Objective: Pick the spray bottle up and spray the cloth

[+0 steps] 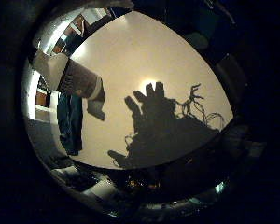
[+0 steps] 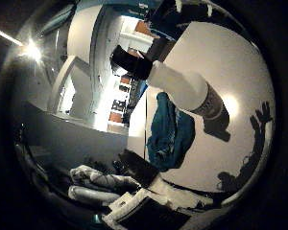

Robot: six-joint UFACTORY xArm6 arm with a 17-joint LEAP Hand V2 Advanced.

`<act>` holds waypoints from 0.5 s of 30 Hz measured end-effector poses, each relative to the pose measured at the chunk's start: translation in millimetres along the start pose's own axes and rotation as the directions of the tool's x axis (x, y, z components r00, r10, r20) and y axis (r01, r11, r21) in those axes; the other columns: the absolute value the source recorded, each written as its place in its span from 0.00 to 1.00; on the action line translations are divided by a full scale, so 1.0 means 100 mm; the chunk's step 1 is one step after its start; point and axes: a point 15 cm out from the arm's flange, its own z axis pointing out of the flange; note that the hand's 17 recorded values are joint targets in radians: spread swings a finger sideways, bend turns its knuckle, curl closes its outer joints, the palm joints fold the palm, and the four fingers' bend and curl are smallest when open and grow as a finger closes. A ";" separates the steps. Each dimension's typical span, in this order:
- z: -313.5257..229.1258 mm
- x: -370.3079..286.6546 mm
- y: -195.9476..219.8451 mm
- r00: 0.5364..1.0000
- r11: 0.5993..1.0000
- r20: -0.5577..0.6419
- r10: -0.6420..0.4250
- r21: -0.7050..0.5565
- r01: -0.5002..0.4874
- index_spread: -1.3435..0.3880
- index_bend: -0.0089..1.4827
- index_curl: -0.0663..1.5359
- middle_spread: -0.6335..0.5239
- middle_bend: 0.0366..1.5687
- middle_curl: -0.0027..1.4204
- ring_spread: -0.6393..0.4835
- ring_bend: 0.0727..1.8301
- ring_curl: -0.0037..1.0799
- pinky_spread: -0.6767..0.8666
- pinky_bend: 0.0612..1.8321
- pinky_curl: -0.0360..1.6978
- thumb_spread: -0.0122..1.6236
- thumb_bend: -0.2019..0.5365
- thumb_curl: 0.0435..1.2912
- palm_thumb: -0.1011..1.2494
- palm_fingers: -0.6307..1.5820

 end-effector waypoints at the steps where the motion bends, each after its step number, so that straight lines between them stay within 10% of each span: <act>1: 0.02 -0.01 -0.01 1.000 1.000 0.006 -0.001 0.003 0.001 0.67 0.11 0.23 0.64 0.17 0.25 0.75 0.23 0.21 0.75 0.39 0.02 0.64 0.24 0.18 0.33 0.38; 15: 0.31 -0.10 -0.18 0.993 0.999 0.119 0.018 0.033 -0.023 0.68 0.11 0.22 0.64 0.19 0.25 0.74 0.27 0.22 0.75 0.40 0.02 0.64 0.24 0.18 0.34 0.39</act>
